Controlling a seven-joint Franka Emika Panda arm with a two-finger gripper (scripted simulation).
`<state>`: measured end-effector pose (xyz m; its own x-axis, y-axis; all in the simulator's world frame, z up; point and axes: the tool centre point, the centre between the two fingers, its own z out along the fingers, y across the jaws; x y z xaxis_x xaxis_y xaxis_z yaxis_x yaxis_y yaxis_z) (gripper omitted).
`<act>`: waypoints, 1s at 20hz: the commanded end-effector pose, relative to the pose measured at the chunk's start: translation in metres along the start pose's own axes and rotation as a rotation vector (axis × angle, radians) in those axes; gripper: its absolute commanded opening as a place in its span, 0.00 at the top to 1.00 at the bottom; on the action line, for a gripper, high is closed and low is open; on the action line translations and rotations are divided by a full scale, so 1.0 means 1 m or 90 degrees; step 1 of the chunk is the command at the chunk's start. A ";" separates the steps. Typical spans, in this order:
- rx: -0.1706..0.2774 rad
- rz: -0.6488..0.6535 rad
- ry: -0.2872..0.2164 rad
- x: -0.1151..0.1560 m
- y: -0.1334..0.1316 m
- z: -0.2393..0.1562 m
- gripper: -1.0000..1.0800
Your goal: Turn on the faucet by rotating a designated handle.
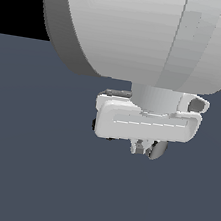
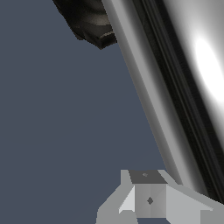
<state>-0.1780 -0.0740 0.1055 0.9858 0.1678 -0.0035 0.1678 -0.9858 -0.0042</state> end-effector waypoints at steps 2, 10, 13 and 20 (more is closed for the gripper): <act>-0.003 -0.009 0.002 0.008 0.014 0.002 1.00; -0.003 -0.009 0.002 0.011 0.047 0.002 1.00; -0.003 -0.009 0.002 0.012 0.060 0.002 1.00; -0.002 -0.017 0.003 0.023 0.065 0.000 1.00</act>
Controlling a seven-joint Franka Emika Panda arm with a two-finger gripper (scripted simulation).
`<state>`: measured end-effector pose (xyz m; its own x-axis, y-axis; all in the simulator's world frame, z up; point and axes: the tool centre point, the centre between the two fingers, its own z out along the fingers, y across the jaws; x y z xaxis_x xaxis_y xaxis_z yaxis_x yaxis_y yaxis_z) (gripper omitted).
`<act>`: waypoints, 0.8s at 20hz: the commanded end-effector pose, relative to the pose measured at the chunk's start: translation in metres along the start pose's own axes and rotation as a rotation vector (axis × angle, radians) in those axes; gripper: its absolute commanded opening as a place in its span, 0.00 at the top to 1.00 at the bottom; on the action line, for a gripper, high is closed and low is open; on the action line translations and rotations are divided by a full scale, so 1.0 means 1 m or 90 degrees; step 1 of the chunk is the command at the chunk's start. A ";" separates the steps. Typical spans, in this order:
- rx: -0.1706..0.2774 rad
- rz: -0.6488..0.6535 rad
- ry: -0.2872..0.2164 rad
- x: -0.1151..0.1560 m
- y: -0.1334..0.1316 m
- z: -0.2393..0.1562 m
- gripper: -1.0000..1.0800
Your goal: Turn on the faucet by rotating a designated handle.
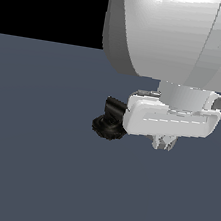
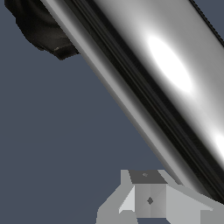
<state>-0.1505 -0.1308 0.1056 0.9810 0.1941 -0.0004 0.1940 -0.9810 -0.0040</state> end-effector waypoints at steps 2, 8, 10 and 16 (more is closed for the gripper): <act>-0.002 0.001 0.001 0.010 0.010 0.001 1.00; -0.002 0.002 0.001 0.026 0.025 0.001 1.00; -0.002 0.002 0.001 0.031 0.030 0.001 1.00; -0.002 0.003 0.001 0.046 0.045 0.001 1.00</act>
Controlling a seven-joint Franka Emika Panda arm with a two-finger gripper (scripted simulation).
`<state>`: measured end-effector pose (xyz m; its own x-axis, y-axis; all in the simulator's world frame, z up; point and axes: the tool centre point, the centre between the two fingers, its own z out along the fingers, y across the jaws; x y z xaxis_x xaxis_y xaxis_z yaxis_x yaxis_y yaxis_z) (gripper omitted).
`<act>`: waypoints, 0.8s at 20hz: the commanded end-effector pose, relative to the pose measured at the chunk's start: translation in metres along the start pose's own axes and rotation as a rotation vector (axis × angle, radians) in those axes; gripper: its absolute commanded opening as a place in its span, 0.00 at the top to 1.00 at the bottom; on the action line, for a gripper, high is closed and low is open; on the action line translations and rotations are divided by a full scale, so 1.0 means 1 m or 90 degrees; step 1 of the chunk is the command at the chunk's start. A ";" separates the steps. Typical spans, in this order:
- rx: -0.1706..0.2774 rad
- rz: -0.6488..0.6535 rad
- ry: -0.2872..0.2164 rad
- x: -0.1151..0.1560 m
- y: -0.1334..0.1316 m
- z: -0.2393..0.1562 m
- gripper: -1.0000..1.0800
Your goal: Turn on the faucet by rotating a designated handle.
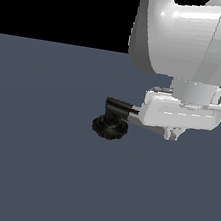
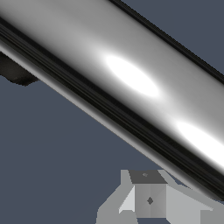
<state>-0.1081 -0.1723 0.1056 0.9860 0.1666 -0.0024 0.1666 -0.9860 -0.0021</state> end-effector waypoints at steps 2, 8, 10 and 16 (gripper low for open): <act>-0.001 -0.015 0.002 0.017 0.000 0.001 1.00; -0.001 -0.014 0.002 0.033 0.014 0.001 1.00; -0.001 -0.013 0.002 0.038 0.019 0.001 1.00; -0.001 -0.012 0.002 0.053 0.033 0.001 1.00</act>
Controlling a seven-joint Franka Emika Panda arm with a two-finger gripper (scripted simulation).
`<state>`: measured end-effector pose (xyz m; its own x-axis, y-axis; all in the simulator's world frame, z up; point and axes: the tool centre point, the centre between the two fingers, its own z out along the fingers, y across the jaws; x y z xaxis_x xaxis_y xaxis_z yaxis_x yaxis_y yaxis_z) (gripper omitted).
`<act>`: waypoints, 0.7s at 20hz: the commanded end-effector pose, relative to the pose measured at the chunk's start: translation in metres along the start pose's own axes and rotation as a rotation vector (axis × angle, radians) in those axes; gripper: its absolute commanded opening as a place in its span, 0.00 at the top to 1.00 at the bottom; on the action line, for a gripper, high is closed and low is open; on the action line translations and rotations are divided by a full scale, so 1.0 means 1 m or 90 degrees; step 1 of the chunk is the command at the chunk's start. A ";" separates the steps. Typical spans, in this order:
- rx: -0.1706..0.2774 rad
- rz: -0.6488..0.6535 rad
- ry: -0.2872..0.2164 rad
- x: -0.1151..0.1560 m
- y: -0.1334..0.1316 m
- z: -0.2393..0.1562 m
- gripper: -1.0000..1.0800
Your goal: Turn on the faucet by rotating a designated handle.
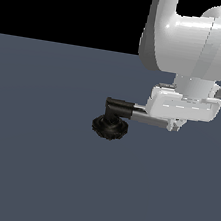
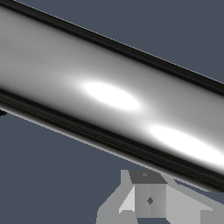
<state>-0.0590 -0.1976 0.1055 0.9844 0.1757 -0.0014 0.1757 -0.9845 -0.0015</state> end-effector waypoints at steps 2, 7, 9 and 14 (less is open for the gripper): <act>-0.001 -0.006 0.001 0.013 0.005 0.002 1.00; -0.001 -0.005 0.001 0.025 0.016 0.002 1.00; -0.001 -0.005 0.001 0.030 0.020 0.002 1.00; -0.001 -0.004 0.001 0.041 0.031 0.002 1.00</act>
<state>-0.0174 -0.2146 0.1055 0.9824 0.1870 -0.0003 0.1870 -0.9823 -0.0039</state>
